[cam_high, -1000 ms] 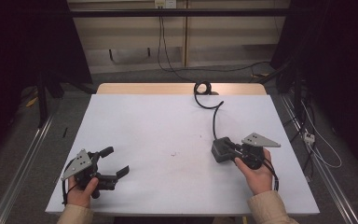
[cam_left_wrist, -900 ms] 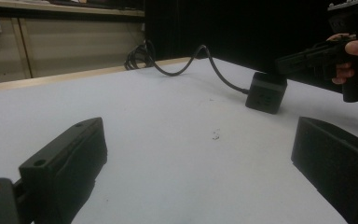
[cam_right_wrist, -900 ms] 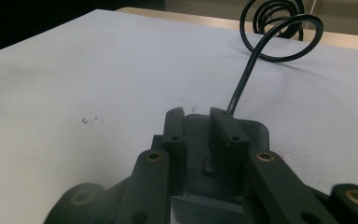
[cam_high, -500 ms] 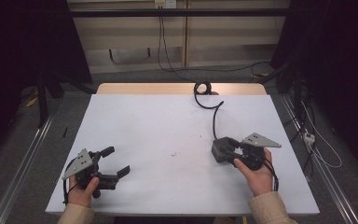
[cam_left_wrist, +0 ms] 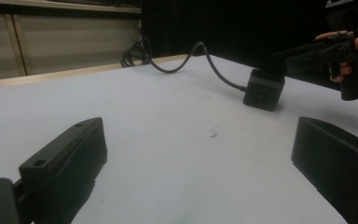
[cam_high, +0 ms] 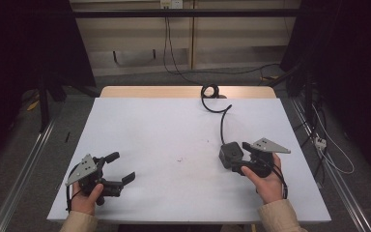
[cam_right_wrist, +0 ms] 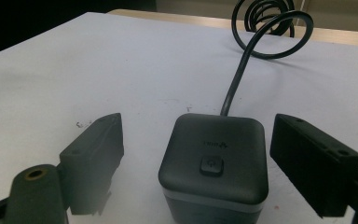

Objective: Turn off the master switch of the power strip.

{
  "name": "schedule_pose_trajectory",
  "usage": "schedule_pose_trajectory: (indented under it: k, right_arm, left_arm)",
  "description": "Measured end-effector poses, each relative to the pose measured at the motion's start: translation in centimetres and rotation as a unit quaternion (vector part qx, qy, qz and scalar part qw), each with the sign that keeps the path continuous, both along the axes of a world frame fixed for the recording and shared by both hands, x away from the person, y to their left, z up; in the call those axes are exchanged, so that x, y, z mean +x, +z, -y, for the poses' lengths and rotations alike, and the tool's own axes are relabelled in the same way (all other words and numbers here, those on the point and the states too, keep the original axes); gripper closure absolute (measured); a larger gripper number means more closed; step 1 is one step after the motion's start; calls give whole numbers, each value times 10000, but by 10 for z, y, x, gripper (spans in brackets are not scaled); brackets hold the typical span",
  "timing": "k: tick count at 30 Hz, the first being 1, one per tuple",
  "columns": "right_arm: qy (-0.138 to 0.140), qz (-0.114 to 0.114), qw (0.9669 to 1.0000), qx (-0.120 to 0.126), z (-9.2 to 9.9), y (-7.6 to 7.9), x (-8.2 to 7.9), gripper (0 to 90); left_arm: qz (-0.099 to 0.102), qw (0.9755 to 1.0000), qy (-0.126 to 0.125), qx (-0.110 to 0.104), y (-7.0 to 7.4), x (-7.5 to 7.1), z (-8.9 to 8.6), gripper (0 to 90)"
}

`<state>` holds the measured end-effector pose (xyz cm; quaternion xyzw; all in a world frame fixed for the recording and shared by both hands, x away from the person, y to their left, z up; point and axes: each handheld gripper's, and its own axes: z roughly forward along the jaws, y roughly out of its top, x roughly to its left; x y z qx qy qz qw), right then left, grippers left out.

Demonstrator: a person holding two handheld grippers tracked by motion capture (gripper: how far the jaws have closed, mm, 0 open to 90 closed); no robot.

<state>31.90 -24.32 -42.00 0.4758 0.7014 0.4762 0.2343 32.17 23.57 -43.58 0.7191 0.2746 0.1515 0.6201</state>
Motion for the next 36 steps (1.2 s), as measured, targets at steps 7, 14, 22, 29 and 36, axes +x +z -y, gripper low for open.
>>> schedule_pose_trajectory:
  k: [7, 14, 22, 29, 36]
  right_arm:
    - [39, 29, 10000, 12, 1, 0, -2, 158]
    - [92, 51, 9999, -1, 1, 0, -3, 144]
    - [186, 103, 9998, -37, -1, 1, -6, 129]
    - [212, 136, 9997, -49, 1, 2, -9, 103]
    - [213, 158, 9996, -107, 6, 2, -13, 96]
  left_arm:
    - [1, 10000, 9, -32, 1, 0, 1, 29]
    - [8, 10000, 13, -29, 1, 0, 0, 29]
    - [28, 10000, 21, -17, 1, -1, 0, 29]
    - [26, 10000, 25, -10, 1, -1, 0, 29]
    - [-10, 10000, 28, -24, 1, -1, 0, 29]
